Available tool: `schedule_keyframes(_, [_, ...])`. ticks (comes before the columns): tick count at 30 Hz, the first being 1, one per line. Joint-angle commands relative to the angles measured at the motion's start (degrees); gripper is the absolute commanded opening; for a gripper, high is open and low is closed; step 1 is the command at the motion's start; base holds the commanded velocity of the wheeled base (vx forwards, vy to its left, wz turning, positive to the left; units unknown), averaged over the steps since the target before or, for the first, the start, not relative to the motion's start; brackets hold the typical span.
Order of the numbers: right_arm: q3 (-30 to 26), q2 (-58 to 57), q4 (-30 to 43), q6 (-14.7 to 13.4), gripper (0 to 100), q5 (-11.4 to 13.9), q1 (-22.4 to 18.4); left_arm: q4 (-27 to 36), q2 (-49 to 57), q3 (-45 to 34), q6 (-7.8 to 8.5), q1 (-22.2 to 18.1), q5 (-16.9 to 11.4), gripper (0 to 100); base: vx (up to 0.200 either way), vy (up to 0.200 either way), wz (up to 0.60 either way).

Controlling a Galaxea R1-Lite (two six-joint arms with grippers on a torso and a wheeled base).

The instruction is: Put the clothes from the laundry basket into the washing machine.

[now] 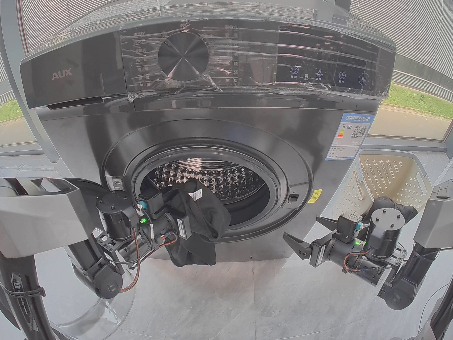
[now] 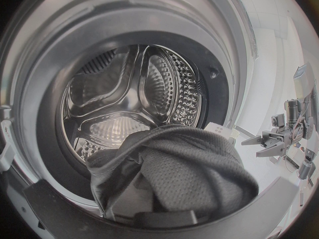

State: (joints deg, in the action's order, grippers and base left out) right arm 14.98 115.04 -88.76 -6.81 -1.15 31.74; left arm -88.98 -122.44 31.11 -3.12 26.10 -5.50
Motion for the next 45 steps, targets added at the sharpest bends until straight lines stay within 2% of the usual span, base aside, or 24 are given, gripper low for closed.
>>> schedule_keyframes(1, [-0.4,-0.5,0.0,0.0,100,-0.1,1.2,-0.1,-3.4,3.7,-0.48,1.0,0.0,0,0.0,0.0,0.0])
schedule_keyframes(5, [-1.4,-1.6,0.0,0.0,100,-0.1,3.1,-0.1,-10.4,10.3,-0.04,0.7,1.0,0,0.0,0.0,0.0])
schedule_keyframes(9, [-2.6,-2.3,0.0,0.0,100,-0.1,5.3,0.1,-14.8,18.6,-1.27,1.2,4.3,0,0.0,0.0,0.0])
schedule_keyframes(10, [-2.7,-2.3,0.0,0.0,100,-0.2,5.3,0.1,-14.9,18.9,-1.36,1.3,4.4,0,0.0,0.0,0.0])
schedule_keyframes(11, [-3.0,-2.3,0.0,0.0,100,-0.2,6.0,0.1,-17.7,23.0,-1.8,2.2,5.1,0,0.0,0.0,0.0])
schedule_keyframes(17, [-3.1,-2.0,0.1,0.0,100,-0.2,6.3,2.7,-23.0,32.5,-1.71,3.3,5.9,0,0.0,0.0,0.0])
schedule_keyframes(19, [-3.1,-2.0,0.1,0.0,100,-0.1,6.3,6.4,-24.9,38.5,-1.27,3.3,6.3,0,0.0,0.0,0.0])
schedule_keyframes(23, [-3.2,-1.8,0.1,0.0,100,-0.1,6.4,15.3,-25.5,45.1,-1.27,2.7,7.3,0,0.0,0.0,0.0])
schedule_keyframes(25, [-3.5,-1.8,0.1,0.0,100,-0.1,6.7,20.7,-25.7,49.4,-1.8,2.5,7.3,0,0.0,0.0,0.0])
schedule_keyframes(28, [-3.7,-1.8,0.1,0.0,100,-0.1,6.7,23.9,-27.7,55.0,-1.89,2.3,8.0,0,0.0,0.0,0.0])
schedule_keyframes(32, [-3.9,-1.7,0.1,0.0,100,-0.1,6.8,29.7,-31.7,65.1,-1.8,2.3,10.3,0,0.0,0.0,0.0])
schedule_keyframes(39, [-4.0,-1.7,0.0,0.0,100,0.0,6.7,39.0,-37.3,83.1,-1.89,-0.3,14.6,0,0.0,0.0,0.0])
schedule_keyframes(41, [-4.0,-1.7,0.1,0.0,100,0.0,6.7,41.2,-37.9,83.5,-1.89,-1.1,15.7,0,0.0,0.0,0.0])
schedule_keyframes(45, [-4.1,-1.7,0.1,-0.1,100,0.0,6.6,41.7,-37.7,83.5,-2.86,-1.3,15.8,0,0.0,0.0,0.0])
